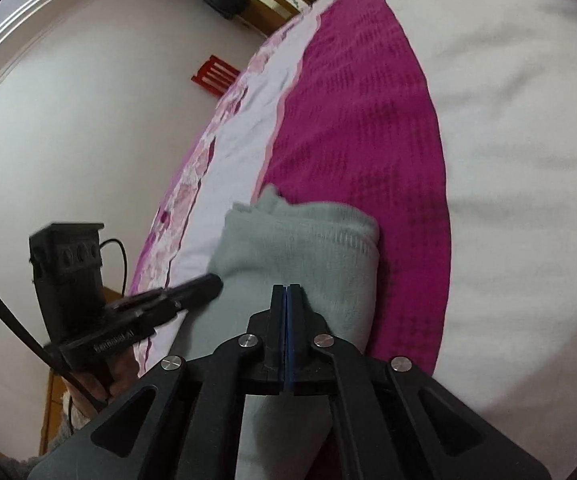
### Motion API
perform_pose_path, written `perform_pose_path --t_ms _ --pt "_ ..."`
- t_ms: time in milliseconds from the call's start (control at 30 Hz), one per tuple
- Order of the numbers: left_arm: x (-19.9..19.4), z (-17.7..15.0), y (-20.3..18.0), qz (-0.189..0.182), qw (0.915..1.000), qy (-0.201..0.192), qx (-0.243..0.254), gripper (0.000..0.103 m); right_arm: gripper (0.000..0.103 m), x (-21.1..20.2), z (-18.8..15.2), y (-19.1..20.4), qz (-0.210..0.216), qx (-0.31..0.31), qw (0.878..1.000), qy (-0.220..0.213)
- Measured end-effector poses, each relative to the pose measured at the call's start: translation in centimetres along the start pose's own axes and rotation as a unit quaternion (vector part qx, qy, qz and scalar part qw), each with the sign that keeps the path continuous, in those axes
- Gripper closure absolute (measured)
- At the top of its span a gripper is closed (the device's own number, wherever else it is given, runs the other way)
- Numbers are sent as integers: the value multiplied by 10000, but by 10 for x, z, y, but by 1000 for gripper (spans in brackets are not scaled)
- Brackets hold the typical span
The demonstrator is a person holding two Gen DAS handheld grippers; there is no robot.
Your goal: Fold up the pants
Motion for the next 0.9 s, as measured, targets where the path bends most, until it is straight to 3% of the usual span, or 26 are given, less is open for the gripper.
perform_pose_path --t_ms 167,233,333,400,433,500,567,600,633,700,800,900 --pt "-31 -7 -2 -524 9975 -457 -143 102 103 -26 10 7 -333 -284 9977 -526" --pt "-30 -8 -1 -607 9976 -344 -44 102 103 -21 15 -11 -985 -136 9936 -541" --pt "-21 -5 3 -962 9950 -215 -146 102 102 -26 17 -17 -833 87 9940 -707" --pt "-20 -7 6 -1210 9917 -84 -433 96 90 -39 11 -22 -1012 290 9911 -811" --pt "-22 -9 7 -1315 9902 -36 -473 88 83 -43 7 -21 -942 349 9919 -779" --pt "-29 -15 5 -1393 9893 74 -437 73 78 -41 -2 -14 -376 393 9973 -500" --pt "-39 -25 4 -1447 9883 191 -434 47 67 -38 -14 -7 236 510 9982 -193" --pt "-44 -32 5 -1438 9884 193 -439 26 55 -36 -24 -8 424 573 9975 -29" --pt "-47 -36 8 -1469 9880 132 -467 22 48 -34 -28 -10 410 601 9973 39" --pt "-43 -48 16 -1574 9845 276 -728 22 47 -27 -41 -20 231 675 9972 227" --pt "-21 -63 14 -2005 9710 823 -1011 22 47 -22 -55 -18 534 626 9958 398" --pt "-11 -63 10 -2153 9685 766 -987 22 47 -19 -60 -13 870 559 9934 490"
Point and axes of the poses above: each gripper's, at about its wrist camera, not at the fingertips, and x roughly the way its jaws point, y to its left, z to its top, the point moved 9 cm from there along x, roughly the way its jaws point, and after that the axes turned 10 degrees about y, right-handed, at the moved point
